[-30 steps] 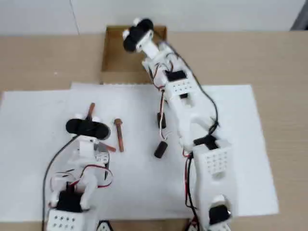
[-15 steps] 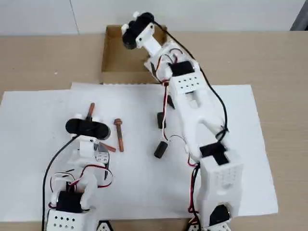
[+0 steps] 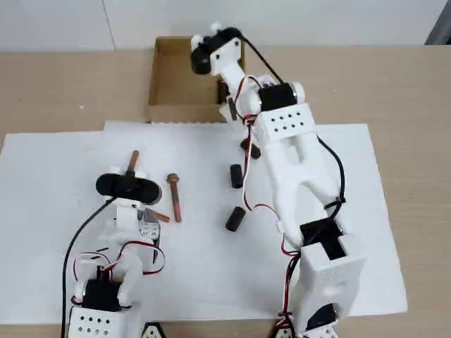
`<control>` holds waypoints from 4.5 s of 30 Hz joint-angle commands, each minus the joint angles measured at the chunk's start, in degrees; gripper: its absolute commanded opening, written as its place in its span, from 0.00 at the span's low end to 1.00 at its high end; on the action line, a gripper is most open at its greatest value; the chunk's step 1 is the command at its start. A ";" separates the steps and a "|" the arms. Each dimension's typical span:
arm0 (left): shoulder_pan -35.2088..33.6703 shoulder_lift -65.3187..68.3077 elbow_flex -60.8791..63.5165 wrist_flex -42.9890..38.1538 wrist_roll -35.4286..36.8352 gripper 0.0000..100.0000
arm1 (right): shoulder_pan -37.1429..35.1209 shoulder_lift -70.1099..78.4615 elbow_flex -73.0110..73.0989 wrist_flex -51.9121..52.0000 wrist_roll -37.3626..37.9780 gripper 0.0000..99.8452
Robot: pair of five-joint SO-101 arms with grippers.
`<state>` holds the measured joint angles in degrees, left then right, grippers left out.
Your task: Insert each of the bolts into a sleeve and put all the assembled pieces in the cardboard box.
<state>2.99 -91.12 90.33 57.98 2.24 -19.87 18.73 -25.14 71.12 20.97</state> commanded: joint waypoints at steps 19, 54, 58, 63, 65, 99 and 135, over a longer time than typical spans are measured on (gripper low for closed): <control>-0.26 -0.62 -0.31 -0.70 0.00 0.01 | 0.04 5.93 -2.81 11.03 5.45 0.14; -0.26 -0.62 -0.31 -0.70 0.00 0.01 | 3.74 20.53 -2.81 3.30 5.45 0.04; -0.26 -0.62 -0.31 -0.70 0.00 0.01 | 3.74 20.53 -2.81 2.51 5.45 0.00; -0.26 -0.62 -0.31 -0.70 0.00 0.01 | 3.03 20.35 -2.90 2.95 5.45 0.00; -0.26 -0.62 -0.31 -0.70 0.00 0.01 | 2.86 18.77 -2.90 4.44 5.27 0.00; -0.26 -0.62 -0.31 -0.70 -0.18 0.01 | 0.57 -20.44 6.07 28.09 -11.43 0.00; 0.09 16.79 -32.75 0.97 1.23 0.01 | 23.43 -95.43 69.80 14.64 -26.64 0.00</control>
<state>2.99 -82.86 68.18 56.84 2.15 3.08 -71.74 43.08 87.21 -5.58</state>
